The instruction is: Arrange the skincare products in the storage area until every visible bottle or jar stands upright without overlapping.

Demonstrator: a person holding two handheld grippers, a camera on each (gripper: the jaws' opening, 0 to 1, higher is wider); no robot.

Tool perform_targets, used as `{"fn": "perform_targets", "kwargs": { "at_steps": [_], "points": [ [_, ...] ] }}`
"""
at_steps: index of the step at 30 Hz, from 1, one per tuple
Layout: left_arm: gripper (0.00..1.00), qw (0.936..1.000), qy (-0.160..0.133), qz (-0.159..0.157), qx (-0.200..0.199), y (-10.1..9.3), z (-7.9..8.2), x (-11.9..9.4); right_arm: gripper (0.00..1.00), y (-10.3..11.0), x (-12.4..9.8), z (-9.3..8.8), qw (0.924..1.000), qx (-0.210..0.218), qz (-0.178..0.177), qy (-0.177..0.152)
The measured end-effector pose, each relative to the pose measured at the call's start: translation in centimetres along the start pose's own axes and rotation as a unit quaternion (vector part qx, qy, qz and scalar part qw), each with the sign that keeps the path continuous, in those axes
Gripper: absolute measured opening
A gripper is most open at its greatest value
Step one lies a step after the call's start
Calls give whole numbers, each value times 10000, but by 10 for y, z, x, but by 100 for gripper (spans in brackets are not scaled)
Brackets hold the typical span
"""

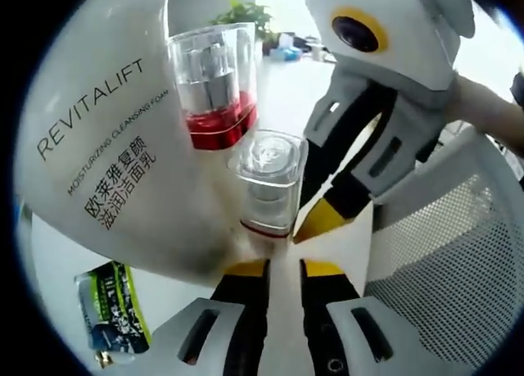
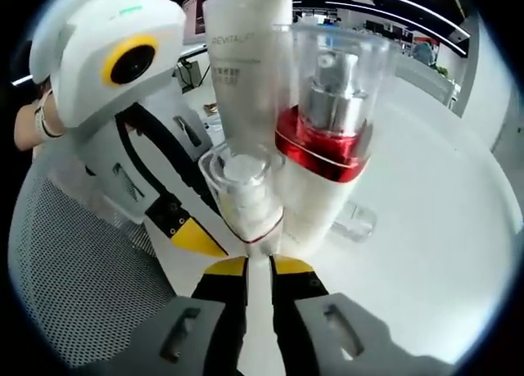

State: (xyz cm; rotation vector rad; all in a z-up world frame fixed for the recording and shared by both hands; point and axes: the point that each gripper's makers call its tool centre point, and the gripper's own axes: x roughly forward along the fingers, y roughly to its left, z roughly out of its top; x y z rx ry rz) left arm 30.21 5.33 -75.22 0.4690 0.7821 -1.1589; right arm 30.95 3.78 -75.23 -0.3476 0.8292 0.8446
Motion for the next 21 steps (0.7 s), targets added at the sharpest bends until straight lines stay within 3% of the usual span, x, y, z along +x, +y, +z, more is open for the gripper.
{"fn": "perform_targets", "kwargs": {
  "at_steps": [13, 21],
  "points": [
    [11, 10000, -19, 43, 3, 1, -2, -6, 11, 5, -6, 1, 10000, 60, -10, -46],
    [14, 9997, -91, 200, -101, 5, -13, -21, 15, 9, -14, 3, 9997, 171, -103, -151]
  ]
}}
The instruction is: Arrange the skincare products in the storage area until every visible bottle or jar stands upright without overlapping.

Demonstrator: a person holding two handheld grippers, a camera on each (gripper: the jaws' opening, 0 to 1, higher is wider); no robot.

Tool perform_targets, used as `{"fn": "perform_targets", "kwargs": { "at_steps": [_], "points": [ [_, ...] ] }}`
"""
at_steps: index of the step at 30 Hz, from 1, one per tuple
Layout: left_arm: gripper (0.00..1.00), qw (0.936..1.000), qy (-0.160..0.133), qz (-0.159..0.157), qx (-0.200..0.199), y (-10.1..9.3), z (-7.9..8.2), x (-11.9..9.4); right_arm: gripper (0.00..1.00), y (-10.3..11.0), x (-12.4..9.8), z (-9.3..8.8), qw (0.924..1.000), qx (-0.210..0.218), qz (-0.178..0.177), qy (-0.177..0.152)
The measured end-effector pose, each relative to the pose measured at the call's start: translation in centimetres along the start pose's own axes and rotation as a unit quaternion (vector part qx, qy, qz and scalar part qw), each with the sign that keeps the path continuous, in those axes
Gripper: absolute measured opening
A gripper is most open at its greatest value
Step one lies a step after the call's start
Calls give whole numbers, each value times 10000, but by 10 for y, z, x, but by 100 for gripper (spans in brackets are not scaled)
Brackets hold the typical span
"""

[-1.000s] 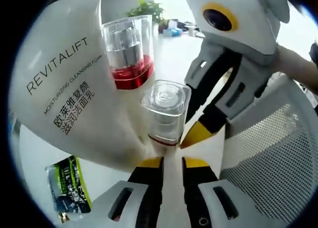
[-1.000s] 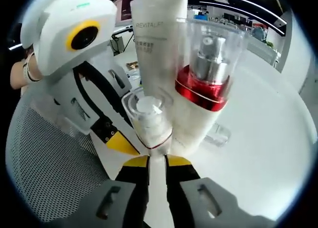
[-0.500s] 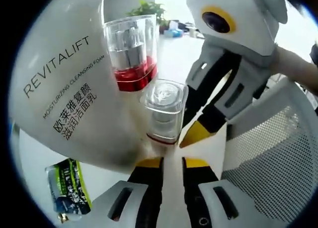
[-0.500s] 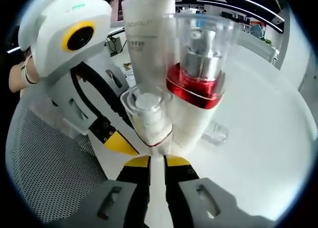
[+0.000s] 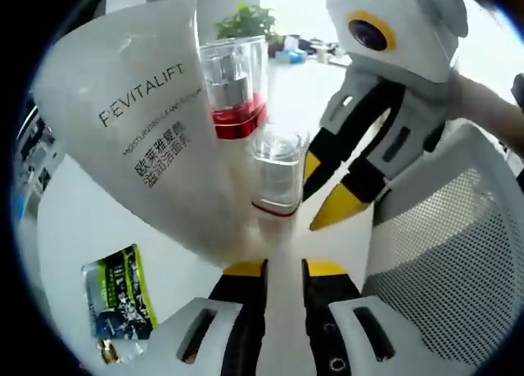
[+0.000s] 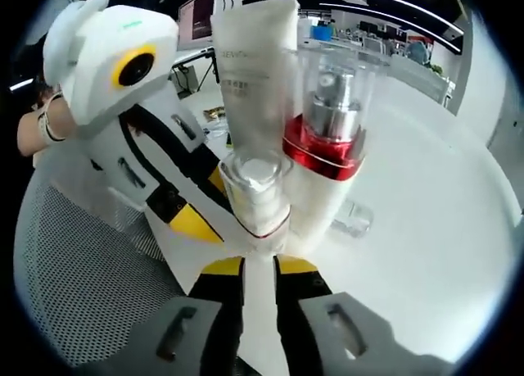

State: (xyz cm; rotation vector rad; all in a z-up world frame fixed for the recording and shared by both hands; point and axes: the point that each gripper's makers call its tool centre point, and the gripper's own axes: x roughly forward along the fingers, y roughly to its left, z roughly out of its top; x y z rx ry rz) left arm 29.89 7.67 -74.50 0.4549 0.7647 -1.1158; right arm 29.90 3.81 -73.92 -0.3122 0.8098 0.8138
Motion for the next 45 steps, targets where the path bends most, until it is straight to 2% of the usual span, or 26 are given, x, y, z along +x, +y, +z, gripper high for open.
{"fn": "perform_targets", "kwargs": {
  "at_steps": [9, 14, 18, 22, 26, 29, 35, 38, 45],
  "points": [
    [23, 9994, -62, 209, -283, 9, -14, -17, 25, 6, -5, 3, 9999, 41, -107, -61],
    [28, 9988, -160, 343, -310, 18, -15, -29, 30, 5, -11, 6, 9997, 77, -226, -97],
    [32, 9961, -374, 539, -592, 31, -13, -45, 37, 3, -18, 10, 9991, 132, -386, -117],
    [35, 9940, -443, 716, -697, 41, -16, -60, 41, 3, -24, 17, 9985, 171, -467, -228],
    [42, 9928, -404, 789, -809, 46, -21, -72, 46, 3, -29, 22, 9980, 152, -543, -285],
    [46, 9925, -340, 921, -728, 49, -26, -82, 47, 6, -32, 25, 9981, 63, -533, -293],
    [55, 9913, -358, 1002, -780, 51, -28, -102, 59, 7, -38, 31, 9972, -161, -665, -295],
    [59, 9909, -359, 1096, -696, 53, -30, -110, 64, 6, -42, 33, 9967, -172, -733, -294],
    [68, 9870, -365, 1296, -875, 59, -39, -129, 71, 6, -52, 42, 9959, -132, -782, -434]
  ]
}}
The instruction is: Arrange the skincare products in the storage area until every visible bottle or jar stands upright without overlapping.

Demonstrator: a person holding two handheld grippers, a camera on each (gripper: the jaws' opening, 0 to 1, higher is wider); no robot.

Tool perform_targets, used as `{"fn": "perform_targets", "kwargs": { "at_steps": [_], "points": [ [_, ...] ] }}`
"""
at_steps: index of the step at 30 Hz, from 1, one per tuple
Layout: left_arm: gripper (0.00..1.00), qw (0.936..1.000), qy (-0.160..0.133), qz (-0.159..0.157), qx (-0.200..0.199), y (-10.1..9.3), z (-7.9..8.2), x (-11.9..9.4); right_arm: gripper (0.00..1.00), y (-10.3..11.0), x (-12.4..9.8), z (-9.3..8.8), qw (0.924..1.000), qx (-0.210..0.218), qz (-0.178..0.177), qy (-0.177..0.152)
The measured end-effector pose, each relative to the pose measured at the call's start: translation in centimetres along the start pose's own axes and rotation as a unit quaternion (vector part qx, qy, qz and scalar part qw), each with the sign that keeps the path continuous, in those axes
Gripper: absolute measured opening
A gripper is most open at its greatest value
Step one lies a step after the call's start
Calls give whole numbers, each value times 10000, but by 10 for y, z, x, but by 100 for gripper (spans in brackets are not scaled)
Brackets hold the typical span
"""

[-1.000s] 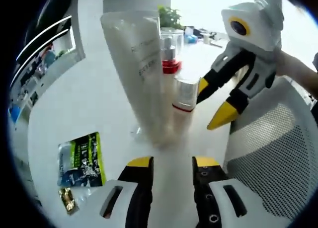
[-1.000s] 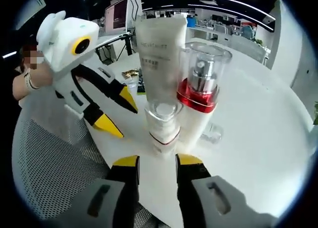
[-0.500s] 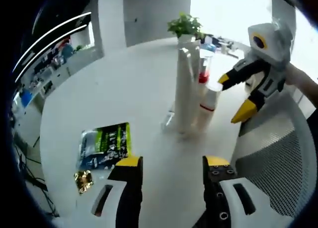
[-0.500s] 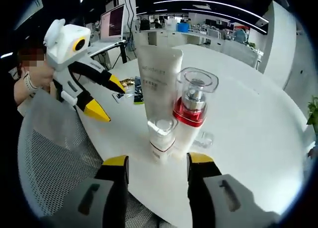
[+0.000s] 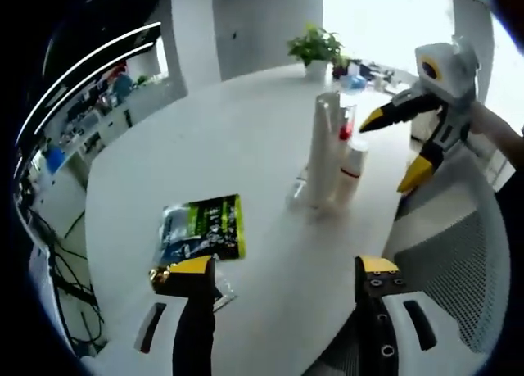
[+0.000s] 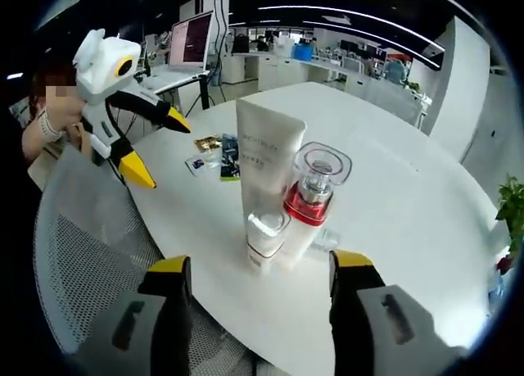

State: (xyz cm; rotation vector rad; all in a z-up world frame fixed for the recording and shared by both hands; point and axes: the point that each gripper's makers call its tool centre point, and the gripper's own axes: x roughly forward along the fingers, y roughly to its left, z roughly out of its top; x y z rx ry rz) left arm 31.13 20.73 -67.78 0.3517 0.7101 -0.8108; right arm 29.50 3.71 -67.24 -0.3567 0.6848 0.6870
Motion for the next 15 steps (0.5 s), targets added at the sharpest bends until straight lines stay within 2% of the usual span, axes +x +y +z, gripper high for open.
{"fn": "perform_targets", "kwargs": {
  "at_steps": [10, 15],
  "points": [
    [79, 9999, 85, 109, 8, 14, -9, -16, 85, 1, -7, 17, 9996, -177, 5, -212],
    [86, 9999, 65, 135, -49, 17, -10, -21, 88, 0, -9, 22, 9994, -173, 16, -308]
  ]
}}
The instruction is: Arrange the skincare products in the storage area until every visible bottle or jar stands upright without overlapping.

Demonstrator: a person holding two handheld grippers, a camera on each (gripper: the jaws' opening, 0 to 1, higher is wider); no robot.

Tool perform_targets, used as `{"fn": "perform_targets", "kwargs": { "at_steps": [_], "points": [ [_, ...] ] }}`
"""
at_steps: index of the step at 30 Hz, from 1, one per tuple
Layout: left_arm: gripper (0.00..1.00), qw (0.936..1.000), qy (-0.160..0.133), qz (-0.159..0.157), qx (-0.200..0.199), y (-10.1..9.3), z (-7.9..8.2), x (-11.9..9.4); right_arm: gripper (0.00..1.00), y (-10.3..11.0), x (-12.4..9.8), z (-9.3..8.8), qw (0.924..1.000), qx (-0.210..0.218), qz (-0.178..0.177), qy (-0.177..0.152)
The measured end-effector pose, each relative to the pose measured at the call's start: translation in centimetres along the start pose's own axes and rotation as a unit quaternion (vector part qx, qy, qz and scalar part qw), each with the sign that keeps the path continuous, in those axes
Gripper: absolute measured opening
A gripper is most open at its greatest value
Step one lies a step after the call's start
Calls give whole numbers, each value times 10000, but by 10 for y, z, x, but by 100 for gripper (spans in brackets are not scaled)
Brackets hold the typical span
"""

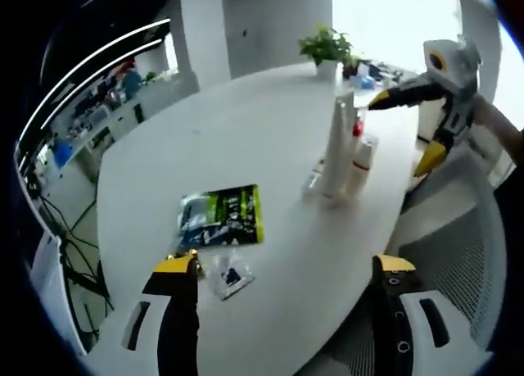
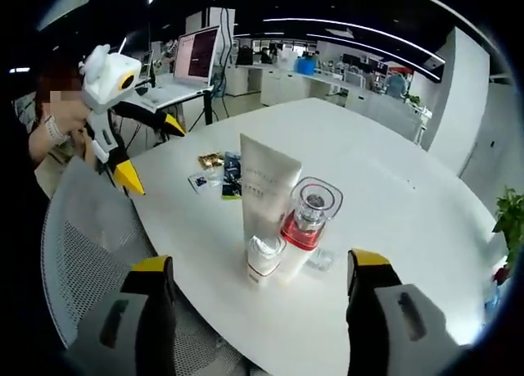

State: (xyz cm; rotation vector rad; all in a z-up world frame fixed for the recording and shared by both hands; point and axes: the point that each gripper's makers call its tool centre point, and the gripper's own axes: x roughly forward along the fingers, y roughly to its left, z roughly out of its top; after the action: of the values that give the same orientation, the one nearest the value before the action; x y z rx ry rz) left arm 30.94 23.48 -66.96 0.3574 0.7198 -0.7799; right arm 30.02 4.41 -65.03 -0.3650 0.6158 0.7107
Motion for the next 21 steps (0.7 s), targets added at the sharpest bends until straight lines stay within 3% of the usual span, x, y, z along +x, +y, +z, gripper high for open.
{"fn": "perform_targets", "kwargs": {
  "at_steps": [8, 21],
  "points": [
    [95, 10000, -54, -26, 52, -3, 0, -4, 92, -2, -1, 2, 9998, -164, 107, 43],
    [97, 9999, -72, -112, -42, -6, -1, -9, 96, -8, -2, 2, 9982, -493, 294, 153]
  ]
}}
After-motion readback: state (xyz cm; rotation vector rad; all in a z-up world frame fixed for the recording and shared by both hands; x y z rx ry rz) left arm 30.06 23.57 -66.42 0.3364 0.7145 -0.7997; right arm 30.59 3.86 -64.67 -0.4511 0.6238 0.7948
